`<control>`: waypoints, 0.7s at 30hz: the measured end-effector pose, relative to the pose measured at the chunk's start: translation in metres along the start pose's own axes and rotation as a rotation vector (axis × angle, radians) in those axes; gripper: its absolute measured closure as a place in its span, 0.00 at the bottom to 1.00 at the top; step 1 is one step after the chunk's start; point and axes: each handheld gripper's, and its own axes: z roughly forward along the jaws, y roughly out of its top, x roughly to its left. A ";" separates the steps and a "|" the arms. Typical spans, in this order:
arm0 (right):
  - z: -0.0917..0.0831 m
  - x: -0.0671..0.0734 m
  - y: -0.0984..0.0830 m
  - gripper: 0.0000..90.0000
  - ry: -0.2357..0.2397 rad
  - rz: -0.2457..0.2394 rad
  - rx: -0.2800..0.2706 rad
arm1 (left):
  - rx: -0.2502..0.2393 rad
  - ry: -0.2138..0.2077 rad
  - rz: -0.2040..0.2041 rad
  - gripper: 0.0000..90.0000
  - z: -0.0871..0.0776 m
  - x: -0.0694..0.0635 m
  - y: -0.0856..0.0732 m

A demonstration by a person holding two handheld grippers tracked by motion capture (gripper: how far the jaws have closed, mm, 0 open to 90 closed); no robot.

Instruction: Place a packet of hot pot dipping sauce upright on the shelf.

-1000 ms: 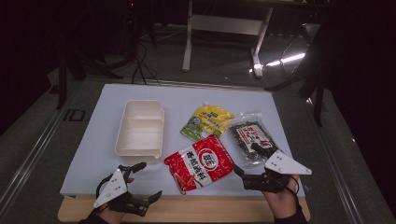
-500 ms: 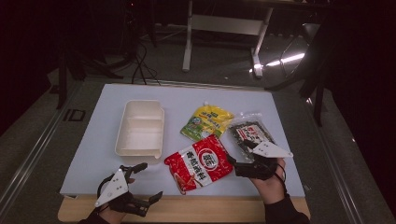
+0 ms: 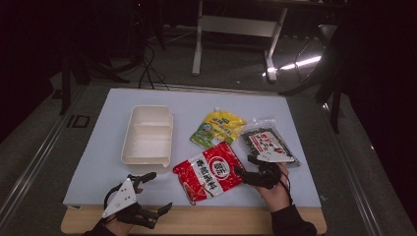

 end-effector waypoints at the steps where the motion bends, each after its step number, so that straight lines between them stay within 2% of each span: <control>1: 0.002 -0.001 -0.002 0.31 -0.005 0.007 0.008 | 0.001 0.000 0.002 0.01 0.000 0.000 0.000; 7: 0.012 -0.008 -0.011 0.32 -0.019 0.045 0.054 | 0.008 -0.007 0.009 0.01 0.002 -0.001 -0.001; 15: 0.021 -0.008 -0.014 0.33 -0.018 0.037 0.107 | 0.015 -0.011 0.010 0.01 0.003 -0.001 -0.001; 21: 0.025 -0.006 -0.016 0.36 -0.002 0.061 0.159 | 0.017 -0.012 0.011 0.01 0.003 -0.001 -0.001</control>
